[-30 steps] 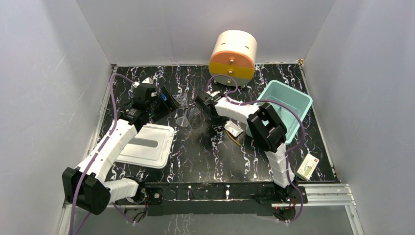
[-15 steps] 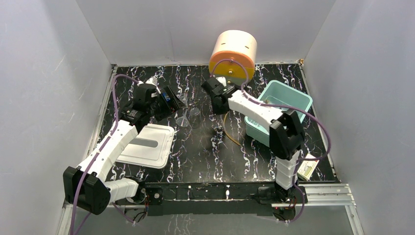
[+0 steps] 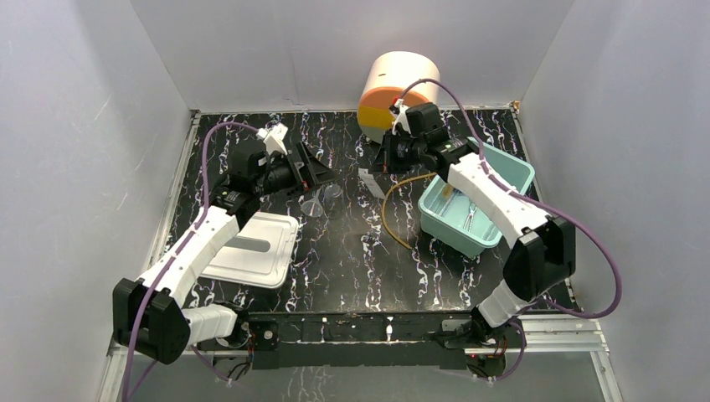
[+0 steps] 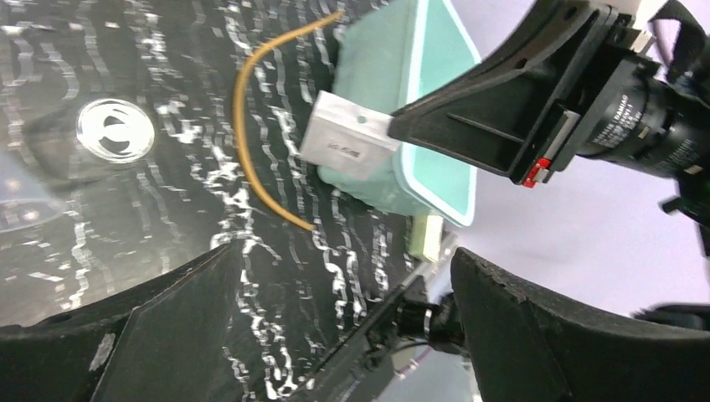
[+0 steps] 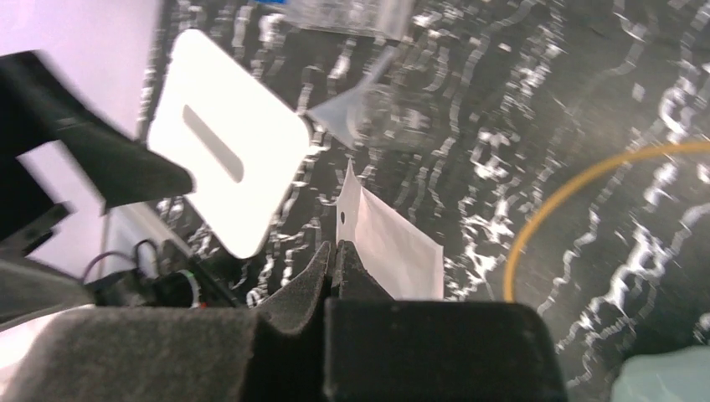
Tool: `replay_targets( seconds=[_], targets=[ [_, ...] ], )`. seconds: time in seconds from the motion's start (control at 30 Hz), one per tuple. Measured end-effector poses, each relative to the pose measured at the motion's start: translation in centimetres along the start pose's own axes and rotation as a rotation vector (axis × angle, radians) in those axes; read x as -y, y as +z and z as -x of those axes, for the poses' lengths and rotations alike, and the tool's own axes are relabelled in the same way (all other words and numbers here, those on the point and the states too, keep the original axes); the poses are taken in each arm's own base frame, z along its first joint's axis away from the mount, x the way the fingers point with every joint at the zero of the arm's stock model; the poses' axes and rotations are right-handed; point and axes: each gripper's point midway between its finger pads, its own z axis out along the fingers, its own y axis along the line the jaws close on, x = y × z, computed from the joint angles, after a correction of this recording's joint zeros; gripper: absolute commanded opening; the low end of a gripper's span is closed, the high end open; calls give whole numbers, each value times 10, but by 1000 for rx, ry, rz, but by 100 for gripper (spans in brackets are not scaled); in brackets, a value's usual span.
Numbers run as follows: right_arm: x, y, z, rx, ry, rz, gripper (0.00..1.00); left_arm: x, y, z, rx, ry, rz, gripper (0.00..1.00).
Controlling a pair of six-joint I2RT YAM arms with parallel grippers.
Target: Organize the chemistry lab equipment
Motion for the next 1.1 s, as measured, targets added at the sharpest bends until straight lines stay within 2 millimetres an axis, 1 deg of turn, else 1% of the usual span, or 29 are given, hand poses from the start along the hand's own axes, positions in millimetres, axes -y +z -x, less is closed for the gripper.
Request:
replay_targets(
  seconds=[0.07,0.23,0.33,0.4,0.53,0.6,0.67,0.8,1.03,1.07,1.1],
  targets=[
    [-14,-6,5,14,-5,81,0,12,1,-2,-23,17,-73,98],
    [-62,-26,29,82,15,299,0,35,-1,-4,-54,57,-194,98],
    [-85,-36,42,116,37,403,0,40,-1,-2,-50,62,-217,97],
    [-97,-42,48,128,52,460,0,41,-2,-1,-45,58,-222,92],
    [-111,-51,52,122,72,533,0,47,-6,4,-46,43,-259,85],
    [-117,-56,52,108,82,566,0,53,-10,7,-51,37,-295,80],
    [-123,-61,53,99,87,597,0,61,-14,9,-54,35,-339,77],
    [-136,-72,54,81,96,661,0,76,-21,9,-70,46,-419,79],
    [-151,-89,57,53,99,730,0,86,-29,4,-108,76,-473,79],
    [-153,-90,58,52,99,733,0,86,-29,5,-111,89,-470,81],
    [-153,-92,58,49,100,735,0,86,-30,6,-113,105,-462,85]
  ],
)
